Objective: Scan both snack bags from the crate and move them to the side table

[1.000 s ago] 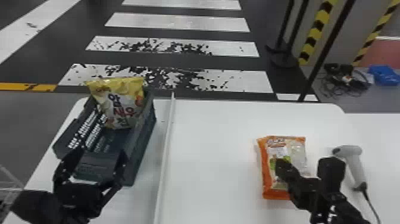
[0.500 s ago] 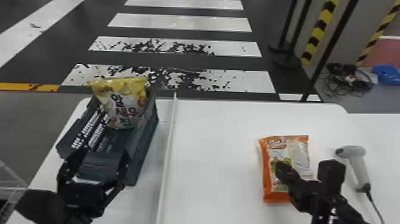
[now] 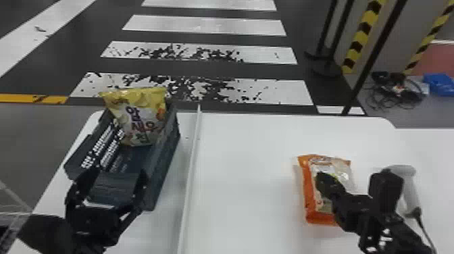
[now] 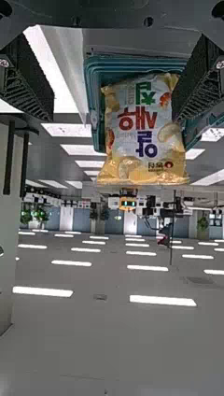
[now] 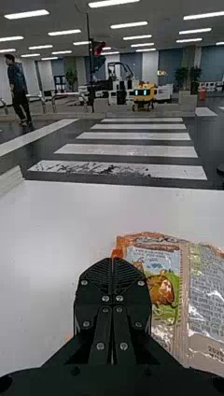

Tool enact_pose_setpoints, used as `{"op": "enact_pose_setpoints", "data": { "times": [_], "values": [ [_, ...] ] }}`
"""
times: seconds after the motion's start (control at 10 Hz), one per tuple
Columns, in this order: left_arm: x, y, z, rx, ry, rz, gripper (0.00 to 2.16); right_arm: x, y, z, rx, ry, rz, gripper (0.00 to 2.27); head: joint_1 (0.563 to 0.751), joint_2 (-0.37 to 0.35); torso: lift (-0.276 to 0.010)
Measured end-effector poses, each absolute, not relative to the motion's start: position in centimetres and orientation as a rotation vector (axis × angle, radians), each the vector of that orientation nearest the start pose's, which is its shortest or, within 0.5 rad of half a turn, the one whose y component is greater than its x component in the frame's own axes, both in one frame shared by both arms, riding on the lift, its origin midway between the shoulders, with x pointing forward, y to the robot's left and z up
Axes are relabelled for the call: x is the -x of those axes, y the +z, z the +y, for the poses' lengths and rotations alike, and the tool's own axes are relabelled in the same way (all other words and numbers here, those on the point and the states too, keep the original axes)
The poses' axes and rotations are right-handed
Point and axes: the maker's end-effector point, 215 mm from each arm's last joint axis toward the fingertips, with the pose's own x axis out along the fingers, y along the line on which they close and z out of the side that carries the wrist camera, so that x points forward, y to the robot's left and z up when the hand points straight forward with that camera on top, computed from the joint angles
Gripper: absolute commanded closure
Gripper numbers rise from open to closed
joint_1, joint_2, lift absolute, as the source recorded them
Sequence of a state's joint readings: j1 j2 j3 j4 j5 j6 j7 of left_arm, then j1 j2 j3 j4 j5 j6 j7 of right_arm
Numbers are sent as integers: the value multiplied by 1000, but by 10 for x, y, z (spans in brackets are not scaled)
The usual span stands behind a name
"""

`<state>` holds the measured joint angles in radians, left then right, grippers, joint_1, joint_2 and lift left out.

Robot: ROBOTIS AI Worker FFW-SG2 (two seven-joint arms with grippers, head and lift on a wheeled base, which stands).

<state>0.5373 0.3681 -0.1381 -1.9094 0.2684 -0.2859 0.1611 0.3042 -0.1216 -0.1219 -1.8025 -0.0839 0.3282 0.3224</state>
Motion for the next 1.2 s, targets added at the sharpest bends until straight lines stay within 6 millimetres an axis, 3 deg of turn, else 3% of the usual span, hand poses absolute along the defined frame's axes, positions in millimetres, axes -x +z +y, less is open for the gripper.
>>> {"op": "enact_pose_setpoints", "data": {
  "times": [0.3,0.6,1.2],
  "values": [
    [-420,-357,242,27,-84,-25,63,-480,-448,-263,-7,220,365,2192,695,-25,-99],
    [-420,-357,242,27,-84,-25,63,-505,-440,-270,-4,211,358,2192,695,-33,-99],
    [-421,-357,246,24,-78,-26,63,-539,-482,-289,12,192,420,2192,695,-49,-99]
  ]
}}
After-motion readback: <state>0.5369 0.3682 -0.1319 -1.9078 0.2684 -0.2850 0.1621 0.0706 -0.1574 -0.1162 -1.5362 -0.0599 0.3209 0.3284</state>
